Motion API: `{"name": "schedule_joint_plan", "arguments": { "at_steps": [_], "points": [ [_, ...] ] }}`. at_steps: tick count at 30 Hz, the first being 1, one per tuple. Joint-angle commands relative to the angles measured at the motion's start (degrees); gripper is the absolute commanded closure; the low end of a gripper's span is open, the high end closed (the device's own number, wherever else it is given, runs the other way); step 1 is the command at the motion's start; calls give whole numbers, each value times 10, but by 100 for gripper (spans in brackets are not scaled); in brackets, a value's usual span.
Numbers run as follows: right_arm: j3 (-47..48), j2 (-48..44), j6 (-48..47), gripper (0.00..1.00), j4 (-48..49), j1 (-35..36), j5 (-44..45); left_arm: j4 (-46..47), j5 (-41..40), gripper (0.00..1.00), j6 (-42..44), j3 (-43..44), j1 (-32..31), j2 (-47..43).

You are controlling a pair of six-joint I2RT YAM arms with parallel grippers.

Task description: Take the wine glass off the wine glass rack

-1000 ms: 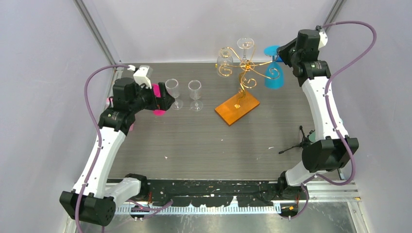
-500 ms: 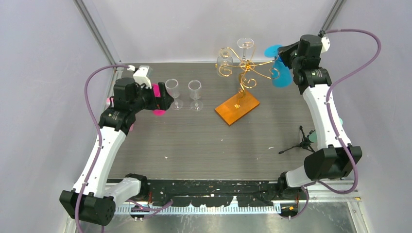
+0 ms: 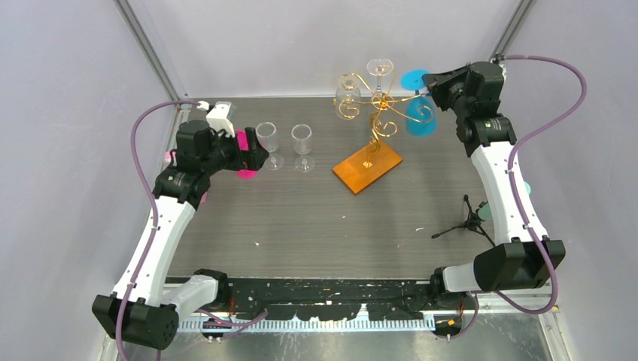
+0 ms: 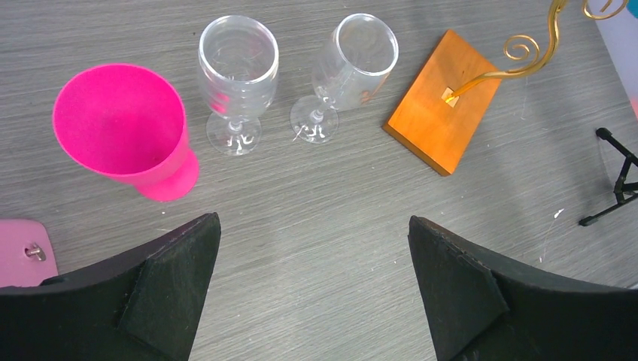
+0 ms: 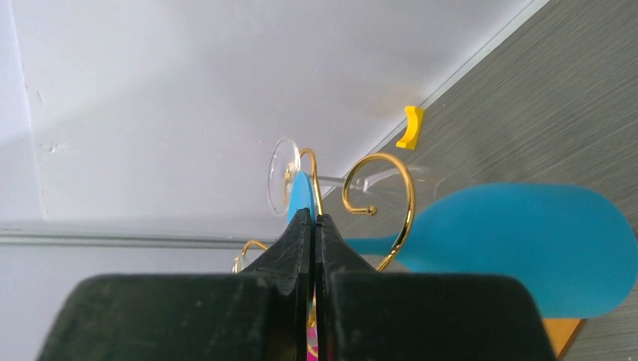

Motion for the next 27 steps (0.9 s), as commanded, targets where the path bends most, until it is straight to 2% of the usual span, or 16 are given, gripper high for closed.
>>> {"name": "schedule_joint_plan", "arguments": {
  "at_steps": [1, 9, 17, 27],
  "points": [
    [-2, 3, 31, 100, 57, -3, -56, 9, -5, 2, 12, 1, -2, -6],
    [-3, 38, 41, 100, 119, -2, -88, 8, -8, 2, 14, 1, -2, -5],
    [-7, 70, 47, 100, 236, -3, -76, 9, -8, 2, 14, 1, -2, -2],
    [16, 71, -50, 100, 300, -3, -15, 8, -7, 2, 14, 1, -3, 1]
  ]
}}
